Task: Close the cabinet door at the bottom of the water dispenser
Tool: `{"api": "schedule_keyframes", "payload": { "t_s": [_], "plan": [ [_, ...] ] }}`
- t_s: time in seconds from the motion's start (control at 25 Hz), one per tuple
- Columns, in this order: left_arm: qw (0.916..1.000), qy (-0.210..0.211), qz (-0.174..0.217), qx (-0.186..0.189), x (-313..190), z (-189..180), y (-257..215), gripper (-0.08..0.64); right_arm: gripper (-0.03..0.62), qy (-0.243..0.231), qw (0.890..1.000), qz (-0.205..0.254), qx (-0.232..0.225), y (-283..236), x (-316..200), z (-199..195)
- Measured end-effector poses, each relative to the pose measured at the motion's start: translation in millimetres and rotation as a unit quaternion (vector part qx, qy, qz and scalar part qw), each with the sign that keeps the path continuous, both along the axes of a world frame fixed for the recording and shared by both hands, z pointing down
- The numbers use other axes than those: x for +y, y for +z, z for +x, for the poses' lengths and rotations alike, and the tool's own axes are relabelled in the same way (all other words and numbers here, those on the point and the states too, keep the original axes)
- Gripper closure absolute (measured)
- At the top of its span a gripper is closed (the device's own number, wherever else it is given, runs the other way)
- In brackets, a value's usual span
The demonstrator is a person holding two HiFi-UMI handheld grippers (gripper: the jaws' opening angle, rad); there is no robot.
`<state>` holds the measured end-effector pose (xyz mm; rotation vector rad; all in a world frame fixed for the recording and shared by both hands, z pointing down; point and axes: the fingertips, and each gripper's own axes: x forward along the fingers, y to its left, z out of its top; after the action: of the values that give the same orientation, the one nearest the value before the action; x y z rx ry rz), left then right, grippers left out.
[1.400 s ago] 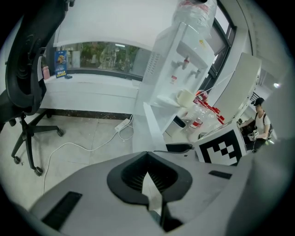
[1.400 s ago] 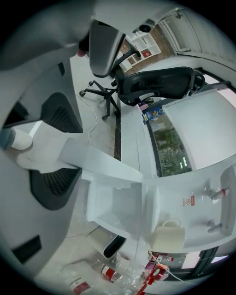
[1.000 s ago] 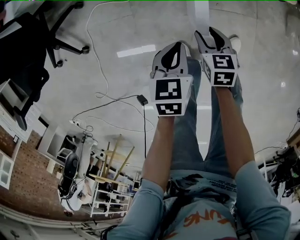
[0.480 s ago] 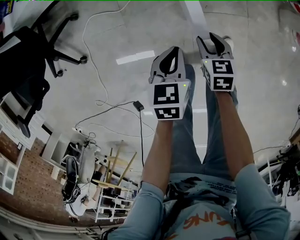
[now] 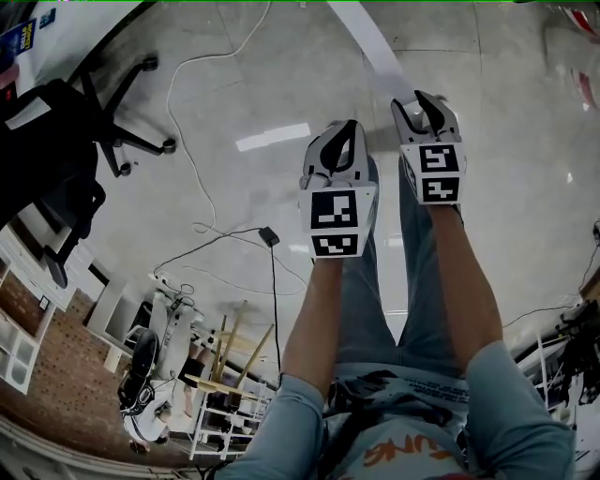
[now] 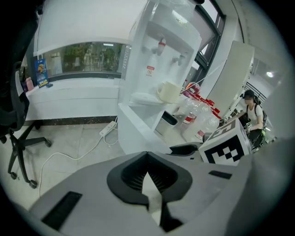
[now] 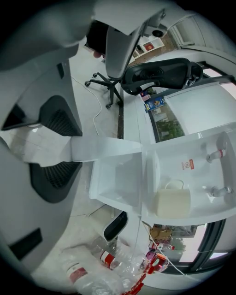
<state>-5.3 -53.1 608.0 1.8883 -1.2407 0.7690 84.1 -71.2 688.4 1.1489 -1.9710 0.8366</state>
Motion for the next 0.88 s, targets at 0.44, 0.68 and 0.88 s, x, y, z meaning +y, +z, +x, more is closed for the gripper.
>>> {"api": "schedule_keyframes", "payload": {
  "t_s": [0.44, 0.68, 0.88],
  "plan": [
    [0.9995, 0.024, 0.000, -0.020, -19.3, 38.1, 11.2, 0.549, 0.403, -0.008, 1.000, 0.010, -0.007, -1.3, -22.7, 37.7],
    [0.9996, 0.021, -0.003, -0.018, -30.1, 56.1, 14.9, 0.549, 0.400, -0.014, 1.000, 0.016, -0.011, -1.9, -36.8, 57.2],
    [0.9998, 0.015, 0.000, -0.016, -40.7, 71.3, 17.9, 0.549, 0.397, -0.019, 0.999, 0.028, -0.015, -1.2, -54.6, 77.2]
  ]
}}
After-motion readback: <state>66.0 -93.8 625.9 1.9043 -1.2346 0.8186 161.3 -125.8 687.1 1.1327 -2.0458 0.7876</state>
